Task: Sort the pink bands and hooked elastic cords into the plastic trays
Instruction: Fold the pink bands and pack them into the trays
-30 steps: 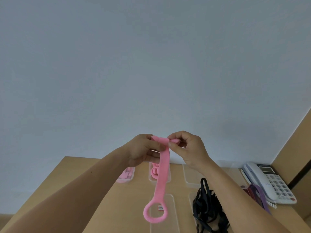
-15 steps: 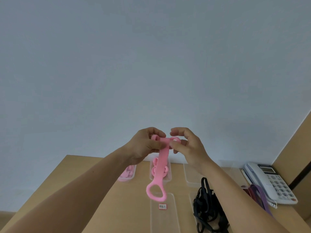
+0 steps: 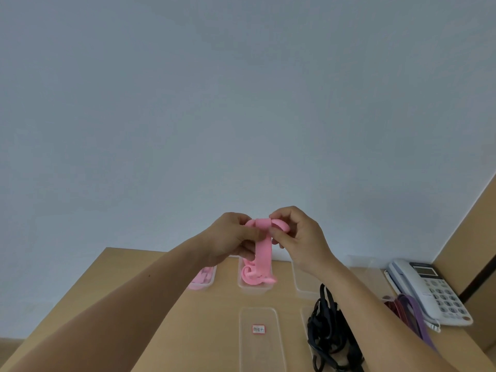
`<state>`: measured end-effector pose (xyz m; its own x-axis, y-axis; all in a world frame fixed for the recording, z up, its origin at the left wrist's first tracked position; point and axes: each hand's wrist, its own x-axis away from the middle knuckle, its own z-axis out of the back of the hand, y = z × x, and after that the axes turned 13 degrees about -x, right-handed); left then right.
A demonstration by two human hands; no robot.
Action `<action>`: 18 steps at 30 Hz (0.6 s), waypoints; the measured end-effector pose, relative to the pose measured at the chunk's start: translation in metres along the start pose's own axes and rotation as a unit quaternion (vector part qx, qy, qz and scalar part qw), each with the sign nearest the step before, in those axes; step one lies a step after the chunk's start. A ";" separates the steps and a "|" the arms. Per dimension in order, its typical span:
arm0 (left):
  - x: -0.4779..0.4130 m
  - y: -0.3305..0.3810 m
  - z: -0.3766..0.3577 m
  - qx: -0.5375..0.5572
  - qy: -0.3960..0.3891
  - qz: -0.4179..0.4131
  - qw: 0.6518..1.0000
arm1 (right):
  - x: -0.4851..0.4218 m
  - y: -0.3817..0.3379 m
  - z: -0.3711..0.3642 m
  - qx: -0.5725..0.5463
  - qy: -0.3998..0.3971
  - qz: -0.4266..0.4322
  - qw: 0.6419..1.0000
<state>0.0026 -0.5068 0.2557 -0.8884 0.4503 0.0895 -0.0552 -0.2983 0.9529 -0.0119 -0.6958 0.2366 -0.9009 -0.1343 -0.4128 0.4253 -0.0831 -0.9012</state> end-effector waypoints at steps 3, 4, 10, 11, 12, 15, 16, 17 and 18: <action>0.000 0.003 0.000 0.041 -0.021 0.004 0.999 | 0.001 0.000 0.000 0.013 -0.004 0.013 1.000; 0.000 0.004 0.000 0.056 -0.026 0.003 0.998 | 0.002 0.000 0.000 0.012 -0.005 0.014 1.000; 0.000 0.000 0.001 0.094 -0.005 -0.005 0.996 | 0.004 -0.002 0.003 -0.051 -0.029 -0.045 0.997; 0.000 -0.002 0.001 0.097 -0.002 -0.006 0.995 | 0.004 -0.003 0.004 -0.085 -0.034 -0.060 0.994; 0.001 -0.002 0.001 0.095 0.002 -0.006 0.995 | 0.004 -0.004 0.005 -0.114 -0.034 -0.069 0.991; 0.001 -0.002 0.002 0.080 0.007 -0.028 0.996 | 0.000 -0.004 0.004 -0.135 0.008 -0.083 0.987; 0.001 -0.002 0.002 0.079 0.008 -0.036 0.996 | -0.001 -0.003 0.004 -0.129 0.018 -0.095 0.987; 0.000 -0.002 0.002 0.077 0.013 -0.044 0.996 | -0.001 -0.002 0.003 -0.127 0.016 -0.110 0.986; 0.000 -0.003 0.002 0.075 0.019 -0.052 0.996 | -0.001 -0.001 0.003 -0.131 0.007 -0.125 0.983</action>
<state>0.0035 -0.5046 0.2534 -0.8984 0.4387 -0.0206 -0.0821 -0.1218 0.9892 -0.0110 -0.6987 0.2382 -0.9763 -0.1279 -0.1746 0.1556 0.1460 -0.9770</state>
